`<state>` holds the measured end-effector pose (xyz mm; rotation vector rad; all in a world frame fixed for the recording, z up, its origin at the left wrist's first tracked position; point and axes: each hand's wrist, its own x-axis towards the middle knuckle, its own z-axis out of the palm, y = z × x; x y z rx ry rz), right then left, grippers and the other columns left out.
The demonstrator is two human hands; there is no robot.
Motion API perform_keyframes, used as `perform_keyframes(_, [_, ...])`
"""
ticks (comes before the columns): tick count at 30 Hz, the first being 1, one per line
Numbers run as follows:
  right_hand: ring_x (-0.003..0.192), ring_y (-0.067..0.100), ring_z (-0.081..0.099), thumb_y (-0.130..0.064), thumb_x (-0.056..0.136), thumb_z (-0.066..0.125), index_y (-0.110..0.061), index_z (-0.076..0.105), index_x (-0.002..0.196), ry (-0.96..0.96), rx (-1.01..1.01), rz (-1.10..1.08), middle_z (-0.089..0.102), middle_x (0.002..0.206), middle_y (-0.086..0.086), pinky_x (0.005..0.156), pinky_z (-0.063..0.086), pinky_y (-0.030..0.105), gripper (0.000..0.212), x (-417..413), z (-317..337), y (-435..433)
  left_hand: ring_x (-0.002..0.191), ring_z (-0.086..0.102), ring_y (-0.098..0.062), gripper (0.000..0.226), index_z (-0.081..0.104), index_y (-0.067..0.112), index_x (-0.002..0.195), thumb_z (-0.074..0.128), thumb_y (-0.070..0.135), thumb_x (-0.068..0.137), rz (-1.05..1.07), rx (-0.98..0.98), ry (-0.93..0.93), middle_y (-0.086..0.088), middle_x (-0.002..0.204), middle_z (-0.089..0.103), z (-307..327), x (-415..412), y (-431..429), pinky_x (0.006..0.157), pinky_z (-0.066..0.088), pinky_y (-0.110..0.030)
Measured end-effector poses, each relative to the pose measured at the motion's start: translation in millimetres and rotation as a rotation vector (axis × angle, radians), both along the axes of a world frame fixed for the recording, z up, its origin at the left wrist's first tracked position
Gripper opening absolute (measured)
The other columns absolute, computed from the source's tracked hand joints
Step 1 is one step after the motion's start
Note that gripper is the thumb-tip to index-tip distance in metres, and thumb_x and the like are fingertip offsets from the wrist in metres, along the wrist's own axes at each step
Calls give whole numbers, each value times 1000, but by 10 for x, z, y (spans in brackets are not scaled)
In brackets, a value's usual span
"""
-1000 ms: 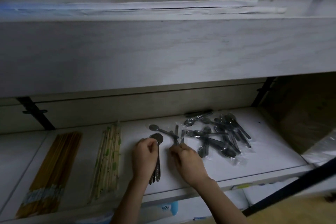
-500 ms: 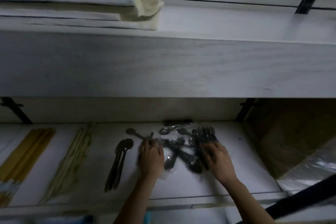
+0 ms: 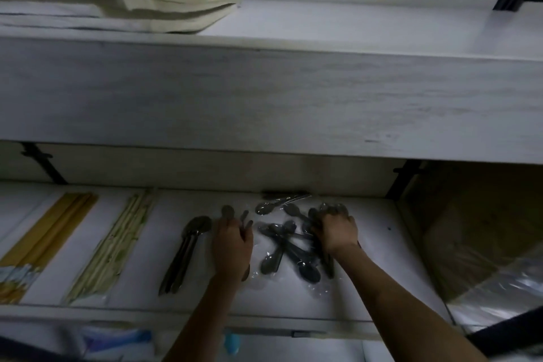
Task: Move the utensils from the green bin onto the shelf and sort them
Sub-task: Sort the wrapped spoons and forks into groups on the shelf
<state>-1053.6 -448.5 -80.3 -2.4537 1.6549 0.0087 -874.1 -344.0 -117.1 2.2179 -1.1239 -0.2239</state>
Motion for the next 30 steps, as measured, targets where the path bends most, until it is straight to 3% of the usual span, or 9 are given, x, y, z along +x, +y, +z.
perform_keyframes(2, [117, 25, 53, -23, 96, 42, -22, 60, 115, -12, -22, -7, 61, 119, 8, 97, 39, 32, 26, 18, 50, -17, 102, 56, -27, 44, 51, 4, 118, 62, 31, 86, 18, 107, 42, -14, 112, 54, 52, 37, -75, 79, 49, -29])
perform_keyframes(4, [115, 27, 56, -18, 96, 41, -16, 59, 115, -29, 8, -57, 62, 120, 10, 92, 44, 31, 26, 15, 92, -39, 108, 56, -29, 52, 45, 5, 123, 68, 25, 81, 3, 137, 91, -14, 114, 56, 80, 64, -131, 76, 45, -27])
perform_keyframes(7, [107, 32, 62, -12, 91, 46, -14, 54, 120, -58, 141, -90, 56, 123, 12, 83, 53, 37, 30, -19, 165, -39, 108, 57, -31, 47, 49, 4, 120, 68, 20, 81, -2, 132, 81, -17, 114, 59, 65, 106, -177, 83, 47, -34])
perform_keyframes(9, [109, 34, 59, -11, 91, 47, -9, 50, 121, -91, 174, -40, 54, 124, 15, 87, 52, 40, 30, -34, 184, -11, 107, 57, -32, 41, 52, -1, 114, 68, 19, 81, 33, 131, 100, -19, 113, 60, 77, 126, -176, 85, 47, -36])
perform_keyframes(14, [106, 33, 59, -29, 91, 53, -11, 47, 119, -156, 254, 62, 61, 116, 15, 90, 48, 36, 34, 6, 113, 154, 100, 62, -34, 41, 60, -5, 101, 70, 29, 81, 95, 131, 290, -20, 105, 66, 72, 199, -187, 79, 48, -34])
perform_keyframes(17, [106, 29, 61, -31, 87, 61, -13, 51, 119, -99, 270, 39, 65, 115, 12, 92, 48, 34, 38, 37, 61, 230, 88, 64, -31, 29, 66, -3, 81, 67, 26, 84, -3, 135, 276, -19, 90, 68, 122, 233, -154, 66, 44, -29])
perform_keyframes(20, [105, 27, 62, -33, 90, 57, -13, 56, 115, -127, 264, -3, 66, 114, 12, 92, 47, 33, 32, 62, 57, 229, 63, 54, -23, 40, 45, 13, 51, 65, 18, 85, -24, 57, 339, -10, 58, 56, 162, 265, -117, 49, 32, -25])
perform_keyframes(26, [114, 29, 57, -45, 93, 46, -16, 52, 124, 40, 243, -1, 56, 128, 11, 95, 45, 33, 42, 62, 285, 101, 49, 43, -17, 27, 53, 11, 62, 54, 9, 89, -9, -10, 754, -5, 54, 48, 252, 312, -83, 54, 35, -25])
perform_keyframes(30, [124, 29, 49, -52, 92, 43, -13, 50, 130, 124, 269, 2, 53, 133, 12, 99, 42, 32, 55, 35, 486, 17, 36, 44, -4, 19, 58, 9, 74, 53, 9, 92, -63, -58, 939, -3, 59, 51, 337, 277, -18, 39, 32, -16])
